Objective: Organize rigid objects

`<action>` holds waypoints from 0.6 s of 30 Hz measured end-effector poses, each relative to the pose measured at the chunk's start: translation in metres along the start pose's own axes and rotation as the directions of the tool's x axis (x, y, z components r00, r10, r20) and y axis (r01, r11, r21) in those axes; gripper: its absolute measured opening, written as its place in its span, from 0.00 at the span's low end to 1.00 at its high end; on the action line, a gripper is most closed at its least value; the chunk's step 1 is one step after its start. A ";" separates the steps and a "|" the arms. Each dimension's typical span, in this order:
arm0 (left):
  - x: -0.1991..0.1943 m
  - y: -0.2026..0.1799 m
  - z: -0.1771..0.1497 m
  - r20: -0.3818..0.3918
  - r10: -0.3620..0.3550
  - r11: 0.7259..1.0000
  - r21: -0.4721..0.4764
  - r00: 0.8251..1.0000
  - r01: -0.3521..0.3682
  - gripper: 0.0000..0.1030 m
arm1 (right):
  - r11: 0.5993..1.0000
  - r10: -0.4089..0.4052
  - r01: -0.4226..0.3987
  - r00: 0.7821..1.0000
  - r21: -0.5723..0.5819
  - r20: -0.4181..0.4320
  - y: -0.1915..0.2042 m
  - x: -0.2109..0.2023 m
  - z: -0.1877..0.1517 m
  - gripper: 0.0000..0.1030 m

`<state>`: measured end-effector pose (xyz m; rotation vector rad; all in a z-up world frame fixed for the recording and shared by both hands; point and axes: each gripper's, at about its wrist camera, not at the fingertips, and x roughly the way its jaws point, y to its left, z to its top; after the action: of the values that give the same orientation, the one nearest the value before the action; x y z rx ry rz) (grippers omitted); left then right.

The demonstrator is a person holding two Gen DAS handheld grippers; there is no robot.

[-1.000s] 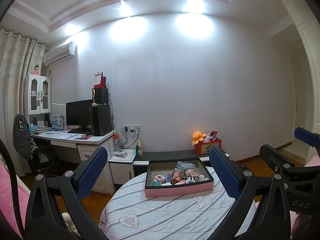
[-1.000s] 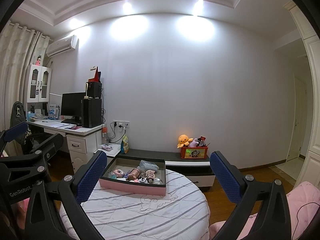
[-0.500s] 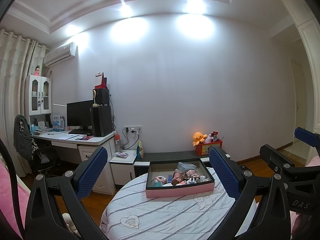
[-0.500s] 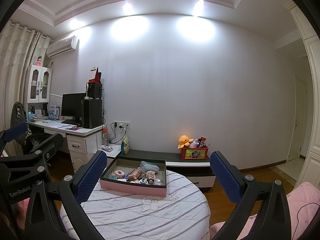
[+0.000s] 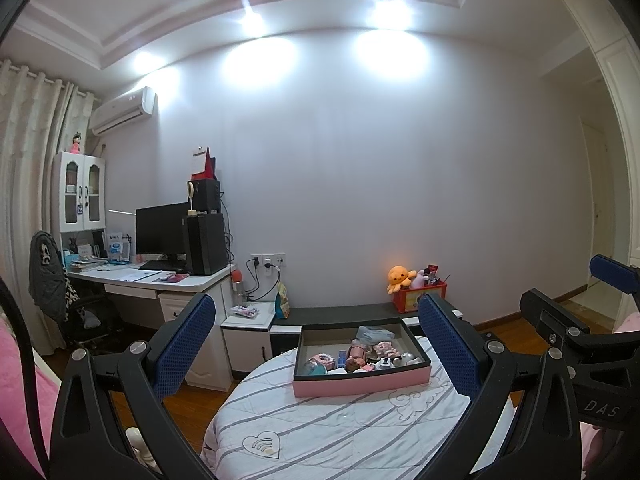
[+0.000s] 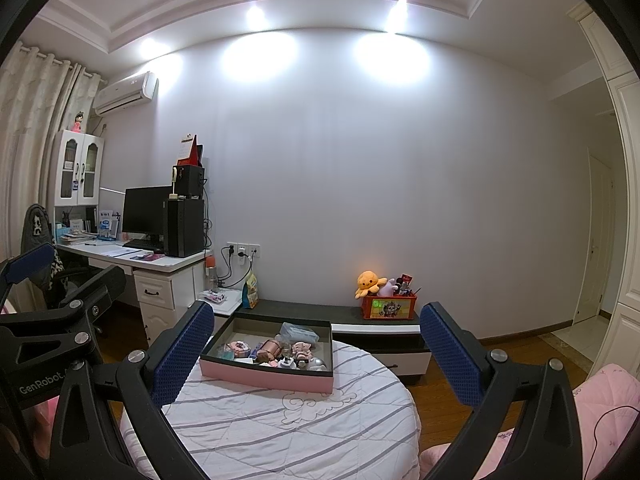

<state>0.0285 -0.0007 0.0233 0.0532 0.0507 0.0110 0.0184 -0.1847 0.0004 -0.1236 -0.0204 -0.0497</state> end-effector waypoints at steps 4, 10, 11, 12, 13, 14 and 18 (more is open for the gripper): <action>0.000 -0.001 0.000 0.001 0.000 1.000 -0.001 1.000 0.000 1.00 | 1.000 -0.001 0.001 1.000 0.001 0.002 0.000 0.000 0.000 1.00; 0.000 -0.001 0.001 0.001 0.002 1.000 0.001 1.000 -0.002 1.00 | 1.000 0.001 -0.001 1.000 0.002 0.003 0.000 0.000 0.002 1.00; 0.000 -0.001 0.002 0.002 0.003 1.000 0.002 1.000 -0.003 1.00 | 1.000 0.000 0.000 1.000 0.002 0.003 0.001 0.000 0.002 1.00; 0.000 -0.001 0.002 0.002 0.003 1.000 0.001 1.000 -0.003 1.00 | 1.000 0.000 0.000 1.000 0.001 0.003 0.001 -0.001 0.002 1.00; -0.001 -0.001 0.003 0.002 0.003 1.000 0.002 1.000 -0.003 1.00 | 1.000 0.000 0.000 1.000 0.001 0.003 0.001 0.000 0.002 1.00; -0.001 0.000 0.004 0.002 0.003 1.000 0.001 1.000 -0.003 1.00 | 1.000 0.000 0.000 1.000 0.002 0.003 0.001 0.000 0.002 1.00; -0.001 -0.001 0.003 0.003 0.003 1.000 0.002 1.000 -0.003 1.00 | 1.000 0.000 0.000 1.000 0.002 0.003 0.001 0.000 0.002 1.00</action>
<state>0.0277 -0.0016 0.0265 0.0549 0.0481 0.0137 0.0180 -0.1834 0.0020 -0.1219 -0.0234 -0.0495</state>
